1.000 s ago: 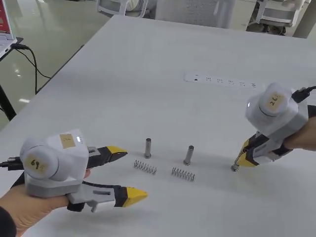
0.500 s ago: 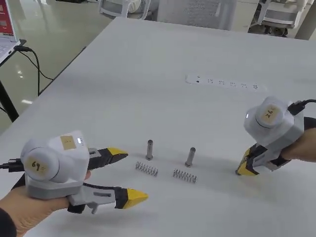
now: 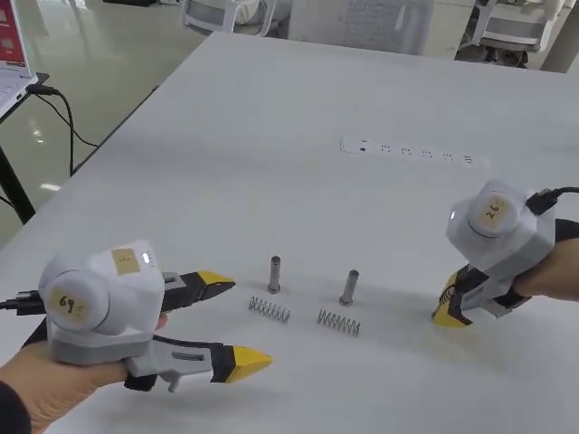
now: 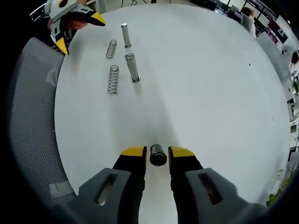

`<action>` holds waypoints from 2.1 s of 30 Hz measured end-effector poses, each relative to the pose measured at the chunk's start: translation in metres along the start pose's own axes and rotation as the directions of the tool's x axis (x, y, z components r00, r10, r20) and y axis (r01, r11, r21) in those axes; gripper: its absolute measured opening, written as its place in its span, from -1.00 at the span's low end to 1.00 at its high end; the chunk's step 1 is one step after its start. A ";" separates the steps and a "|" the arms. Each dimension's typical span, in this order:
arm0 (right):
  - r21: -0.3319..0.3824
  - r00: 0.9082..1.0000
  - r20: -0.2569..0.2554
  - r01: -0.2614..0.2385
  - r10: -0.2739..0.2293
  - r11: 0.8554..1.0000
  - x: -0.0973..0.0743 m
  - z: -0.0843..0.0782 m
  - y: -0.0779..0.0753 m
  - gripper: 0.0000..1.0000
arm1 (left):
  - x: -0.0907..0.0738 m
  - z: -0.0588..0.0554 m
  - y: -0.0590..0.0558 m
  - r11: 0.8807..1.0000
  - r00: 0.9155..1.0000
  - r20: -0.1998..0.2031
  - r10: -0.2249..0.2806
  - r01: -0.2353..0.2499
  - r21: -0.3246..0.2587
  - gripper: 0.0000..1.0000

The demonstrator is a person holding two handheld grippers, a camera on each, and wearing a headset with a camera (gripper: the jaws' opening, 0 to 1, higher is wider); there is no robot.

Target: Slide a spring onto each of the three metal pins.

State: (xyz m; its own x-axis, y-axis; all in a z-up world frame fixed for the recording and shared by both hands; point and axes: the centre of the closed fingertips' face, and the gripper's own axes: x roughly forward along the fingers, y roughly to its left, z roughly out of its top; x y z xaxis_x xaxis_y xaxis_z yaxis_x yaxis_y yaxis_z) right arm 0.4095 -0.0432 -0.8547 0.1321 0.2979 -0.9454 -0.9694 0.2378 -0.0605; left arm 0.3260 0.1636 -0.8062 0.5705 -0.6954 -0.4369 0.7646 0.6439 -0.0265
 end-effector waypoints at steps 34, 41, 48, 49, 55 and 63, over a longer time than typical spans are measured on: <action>-0.040 0.998 0.061 -0.028 0.031 0.999 -0.012 0.032 0.017 -0.39 | 0.000 0.001 0.000 1.000 1.000 0.009 0.002 -0.002 0.004 0.17; -0.060 0.997 0.068 -0.036 0.040 0.998 -0.009 0.041 0.023 -0.39 | 0.000 0.001 -0.001 1.000 1.000 0.012 0.001 -0.001 0.004 0.17; -0.076 0.996 0.076 -0.046 0.052 0.996 -0.006 0.051 0.030 -0.39 | 0.000 0.001 0.000 1.000 1.000 0.013 0.003 -0.003 0.001 0.17; -0.080 0.996 0.076 -0.047 0.053 0.996 -0.006 0.052 0.031 -0.39 | 0.000 0.001 -0.001 1.000 1.000 0.014 0.002 -0.002 0.002 0.17; -0.102 0.994 0.086 -0.059 0.068 0.993 -0.003 0.065 0.039 -0.39 | 0.000 0.002 0.000 1.000 1.000 0.017 0.004 -0.004 0.000 0.17; -0.124 0.992 0.088 -0.076 0.087 0.989 0.004 0.075 0.051 -0.39 | -0.001 0.002 -0.001 1.000 1.000 0.019 0.004 -0.004 0.001 0.17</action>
State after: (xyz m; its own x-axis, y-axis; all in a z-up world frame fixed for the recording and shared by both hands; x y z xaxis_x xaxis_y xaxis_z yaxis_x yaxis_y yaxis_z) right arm 0.3763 0.0394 -0.8373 0.0650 0.3973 -0.9154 -0.9948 0.0978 -0.0282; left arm 0.3259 0.1628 -0.8037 0.5794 -0.6984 -0.4202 0.7623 0.6468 -0.0240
